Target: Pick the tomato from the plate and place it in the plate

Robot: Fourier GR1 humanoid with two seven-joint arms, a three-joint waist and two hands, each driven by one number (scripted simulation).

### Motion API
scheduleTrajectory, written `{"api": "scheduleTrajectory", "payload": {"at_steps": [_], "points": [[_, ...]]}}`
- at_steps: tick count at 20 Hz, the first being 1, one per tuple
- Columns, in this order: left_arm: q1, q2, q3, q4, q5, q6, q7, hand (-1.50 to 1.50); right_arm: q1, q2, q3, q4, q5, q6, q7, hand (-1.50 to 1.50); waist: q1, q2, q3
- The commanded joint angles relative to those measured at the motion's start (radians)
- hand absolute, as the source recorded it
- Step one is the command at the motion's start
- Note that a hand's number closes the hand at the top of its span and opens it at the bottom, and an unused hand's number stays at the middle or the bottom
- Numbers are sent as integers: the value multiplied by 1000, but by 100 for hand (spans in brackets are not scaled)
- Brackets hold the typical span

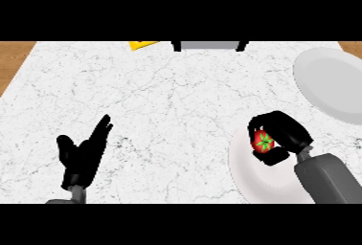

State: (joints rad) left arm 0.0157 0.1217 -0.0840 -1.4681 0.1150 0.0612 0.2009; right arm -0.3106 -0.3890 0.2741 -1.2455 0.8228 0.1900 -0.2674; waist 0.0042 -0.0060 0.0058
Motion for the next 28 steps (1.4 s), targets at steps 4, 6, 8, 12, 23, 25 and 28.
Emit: {"api": "scheduleTrajectory", "payload": {"at_steps": [4,6,8,12,23,25,28], "points": [[6,-2,13,62,-3,-20,-14,0,85,42,-67,-148,8,-77,96,150,-15,4,-7],[15,-11,-3,-23,10,1,81,0,135,127,-36,-193,67,-127,265,150,-17,1,-7],[19,-3,20,14,-2,13,39,0,238,115,-48,-313,77,-121,360,150,-39,-3,-8],[18,-1,28,15,-2,10,24,0,278,213,-51,-506,100,-306,362,150,-35,-1,-7],[28,-14,0,-39,9,-15,84,0,321,241,-341,-657,-117,-382,421,150,-8,6,-5],[1,-30,19,42,-7,1,17,0,286,248,-389,-643,-193,-368,434,150,-8,8,-5],[42,-15,5,-55,10,-22,70,0,229,217,-498,-575,-332,-361,384,150,0,6,-5]]}}
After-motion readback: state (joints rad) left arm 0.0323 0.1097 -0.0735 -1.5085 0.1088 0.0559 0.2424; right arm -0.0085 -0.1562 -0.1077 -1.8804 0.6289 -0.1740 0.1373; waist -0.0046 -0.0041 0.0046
